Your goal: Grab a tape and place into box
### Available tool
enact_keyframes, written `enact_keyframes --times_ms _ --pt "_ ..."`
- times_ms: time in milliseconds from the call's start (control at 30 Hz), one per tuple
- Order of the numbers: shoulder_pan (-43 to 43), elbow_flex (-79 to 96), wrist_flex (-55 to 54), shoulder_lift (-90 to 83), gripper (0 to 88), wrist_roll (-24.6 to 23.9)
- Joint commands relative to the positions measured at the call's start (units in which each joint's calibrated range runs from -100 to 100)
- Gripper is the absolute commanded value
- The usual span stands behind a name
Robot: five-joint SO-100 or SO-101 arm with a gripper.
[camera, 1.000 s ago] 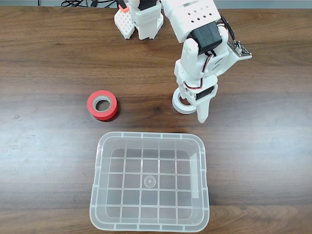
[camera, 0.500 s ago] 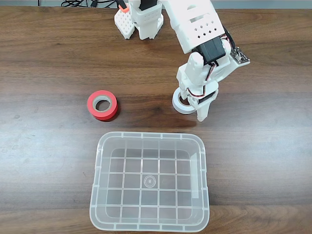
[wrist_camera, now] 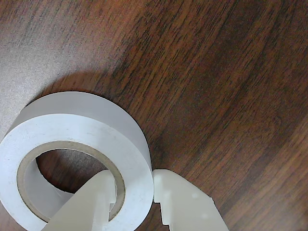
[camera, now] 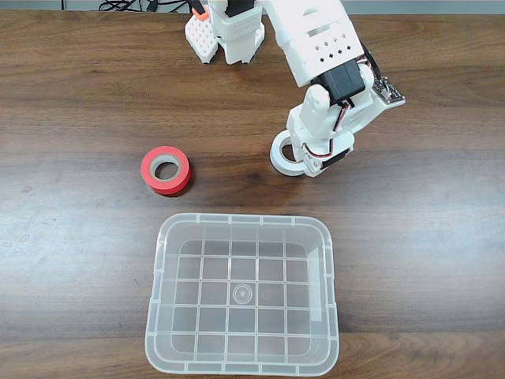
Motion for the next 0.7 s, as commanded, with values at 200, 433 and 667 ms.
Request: enact_keyframes --times_ms 200,433,667 --pt "0.8 -3.7 2.0 -7.9 4.6 0.1" --pt "0.8 -3.7 6.8 -19.7 4.7 0.2" --pt "0.9 -3.7 10.2 -28.0 4.6 0.9"
